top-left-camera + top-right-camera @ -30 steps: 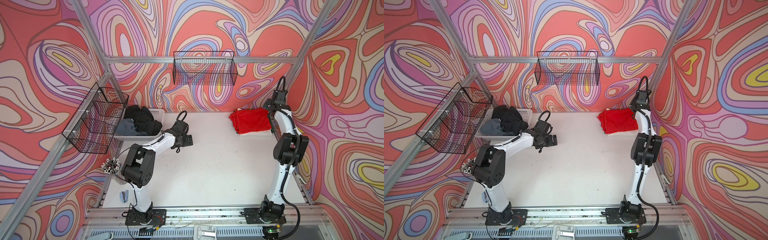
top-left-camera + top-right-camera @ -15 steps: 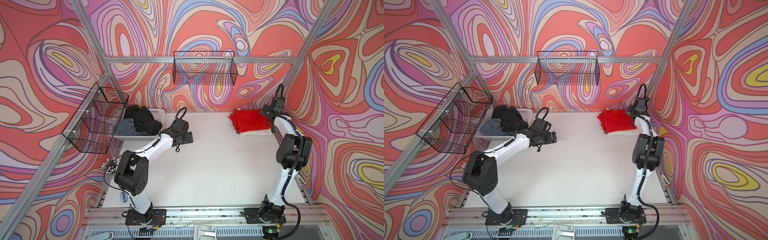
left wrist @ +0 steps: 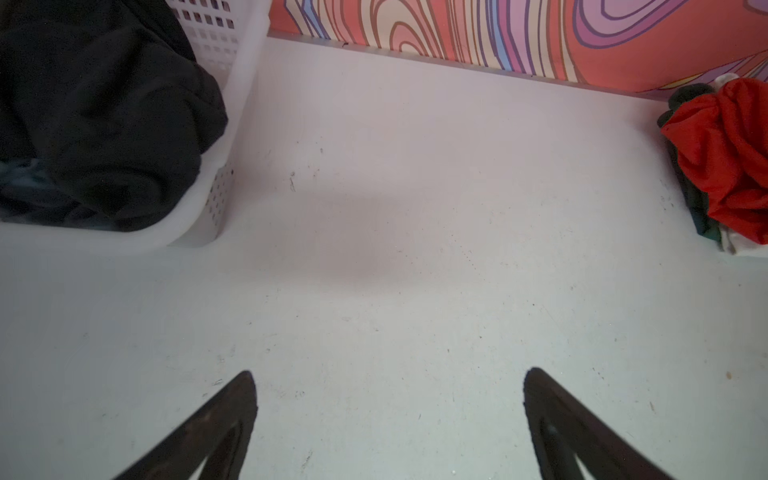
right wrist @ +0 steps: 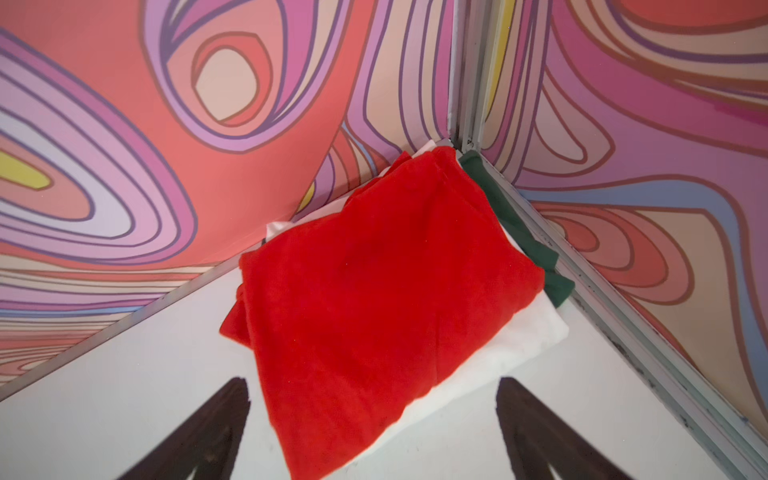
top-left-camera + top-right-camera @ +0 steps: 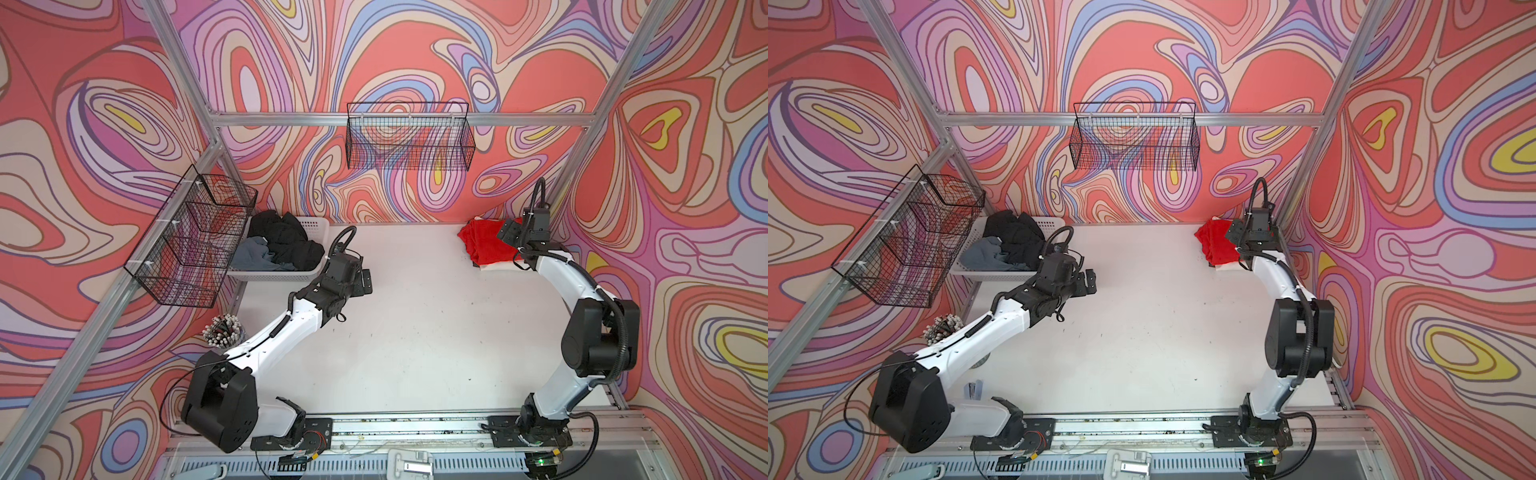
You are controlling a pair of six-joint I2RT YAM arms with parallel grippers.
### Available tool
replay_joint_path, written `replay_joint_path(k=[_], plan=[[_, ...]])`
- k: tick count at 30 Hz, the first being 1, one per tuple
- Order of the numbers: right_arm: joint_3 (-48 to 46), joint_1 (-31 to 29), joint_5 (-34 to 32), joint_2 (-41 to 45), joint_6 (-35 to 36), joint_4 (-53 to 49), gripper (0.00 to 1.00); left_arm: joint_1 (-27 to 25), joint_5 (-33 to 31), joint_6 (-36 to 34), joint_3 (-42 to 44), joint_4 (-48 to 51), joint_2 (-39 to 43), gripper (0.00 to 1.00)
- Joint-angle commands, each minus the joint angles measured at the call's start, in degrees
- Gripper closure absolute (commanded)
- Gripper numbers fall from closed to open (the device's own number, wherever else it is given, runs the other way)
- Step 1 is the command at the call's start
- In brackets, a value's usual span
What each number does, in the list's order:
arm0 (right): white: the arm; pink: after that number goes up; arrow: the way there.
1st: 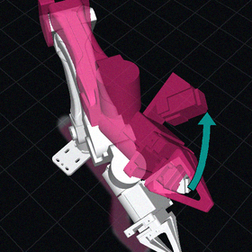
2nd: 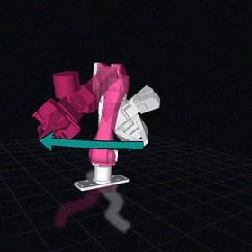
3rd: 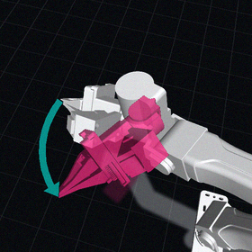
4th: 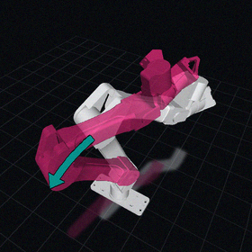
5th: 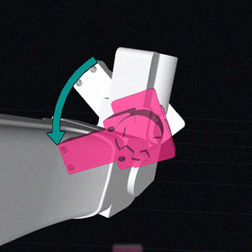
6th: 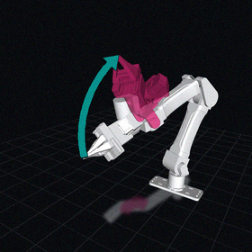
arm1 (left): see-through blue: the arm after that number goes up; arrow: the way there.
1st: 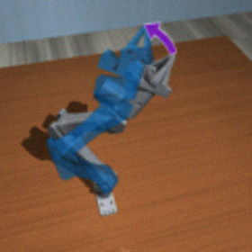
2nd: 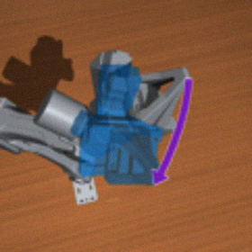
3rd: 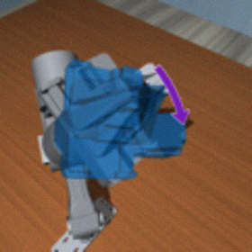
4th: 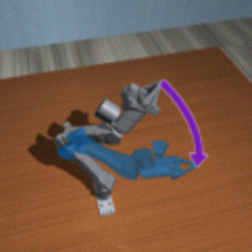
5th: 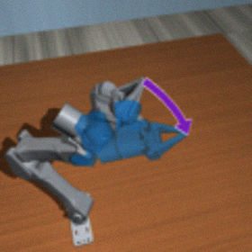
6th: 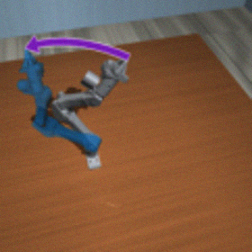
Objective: Fold and stack the t-shirts
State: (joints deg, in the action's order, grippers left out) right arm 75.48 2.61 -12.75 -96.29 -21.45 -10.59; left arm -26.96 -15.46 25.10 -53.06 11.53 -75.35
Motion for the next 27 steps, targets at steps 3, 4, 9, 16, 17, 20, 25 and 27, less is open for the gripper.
replay_joint_path(k=[3,4,9,16,17,20,25,27], plan=[[-16.52,0.20,-4.32,10.27,0.88,16.93,0.02,-0.05,-6.74,-9.08,12.28,-17.96,9.60,0.00],[-20.60,0.20,-5.58,12.29,0.55,21.01,0.02,-0.02,-7.90,-10.84,15.20,-21.24,11.19,0.00],[-36.22,-0.30,-7.72,18.69,1.54,37.57,0.02,3.47,-11.21,-13.24,22.56,-23.92,17.78,0.00],[-46.61,-1.55,-9.25,16.80,5.66,49.64,0.02,8.71,-13.43,-18.66,32.72,-31.57,22.74,0.00],[-47.65,-1.56,-8.89,15.79,6.18,51.14,0.02,10.01,-12.64,-18.94,33.60,-32.83,22.39,0.00],[-48.83,-1.56,-10.40,13.22,6.33,53.28,0.02,14.61,-8.88,-18.71,36.72,-39.60,19.11,0.00],[-45.78,-1.62,-10.52,9.79,8.27,50.39,0.02,20.17,-2.16,-19.30,38.82,-51.50,8.46,0.00],[-47.33,-1.60,-10.84,9.20,9.35,54.33,0.02,20.68,-1.97,-20.62,38.64,-56.70,4.35,0.00]])
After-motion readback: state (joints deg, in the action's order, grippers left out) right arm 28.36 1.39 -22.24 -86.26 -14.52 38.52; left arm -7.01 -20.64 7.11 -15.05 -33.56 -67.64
